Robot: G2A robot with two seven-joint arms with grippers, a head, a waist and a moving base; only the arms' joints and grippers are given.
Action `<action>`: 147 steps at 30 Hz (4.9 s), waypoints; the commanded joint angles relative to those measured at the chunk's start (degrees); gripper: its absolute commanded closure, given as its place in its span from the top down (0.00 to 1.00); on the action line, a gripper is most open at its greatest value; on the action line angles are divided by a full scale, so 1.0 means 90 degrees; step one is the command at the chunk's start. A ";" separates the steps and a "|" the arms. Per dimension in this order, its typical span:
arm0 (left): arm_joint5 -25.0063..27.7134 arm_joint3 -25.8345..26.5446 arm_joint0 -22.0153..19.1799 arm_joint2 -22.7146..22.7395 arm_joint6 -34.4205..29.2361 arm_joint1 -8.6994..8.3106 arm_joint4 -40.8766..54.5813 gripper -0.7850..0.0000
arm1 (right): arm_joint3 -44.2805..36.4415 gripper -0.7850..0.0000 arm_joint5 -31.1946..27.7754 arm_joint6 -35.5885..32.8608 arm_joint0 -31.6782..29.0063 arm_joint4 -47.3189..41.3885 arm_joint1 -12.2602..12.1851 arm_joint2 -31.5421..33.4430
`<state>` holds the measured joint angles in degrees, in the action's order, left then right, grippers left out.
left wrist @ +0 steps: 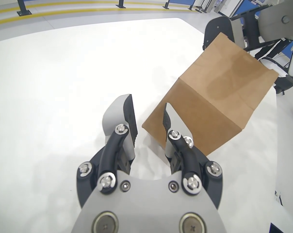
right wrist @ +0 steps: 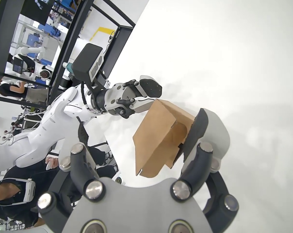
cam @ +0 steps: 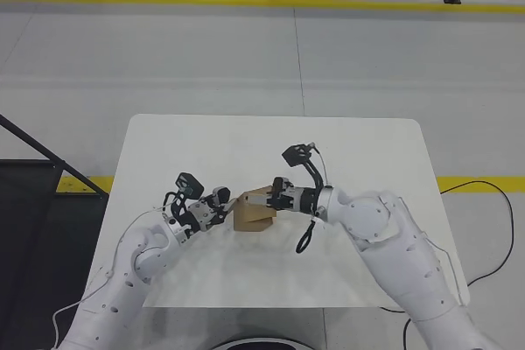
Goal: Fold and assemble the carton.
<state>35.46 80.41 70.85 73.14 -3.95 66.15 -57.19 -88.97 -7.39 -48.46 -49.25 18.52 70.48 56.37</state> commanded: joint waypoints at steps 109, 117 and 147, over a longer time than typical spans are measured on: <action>0.0163 0.0266 0.0106 -0.0016 0.0437 -0.0071 -0.0146 0.42 | -0.1153 0.49 0.3532 -0.1584 0.0705 0.3899 0.0584 -0.1330; 0.0144 0.0283 0.0099 -0.0025 0.0416 -0.0073 -0.0152 0.43 | -0.1155 0.33 0.3557 -0.1607 0.0606 0.4061 0.0640 -0.1331; 0.0176 0.0301 0.0128 -0.0017 0.0454 -0.0090 -0.0152 0.44 | -0.0845 0.05 0.3368 -0.1798 0.0624 0.4293 0.0907 -0.1289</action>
<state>37.04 83.12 71.99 72.98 0.13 65.35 -58.55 -96.65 22.91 -64.59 -43.65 57.15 78.58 44.75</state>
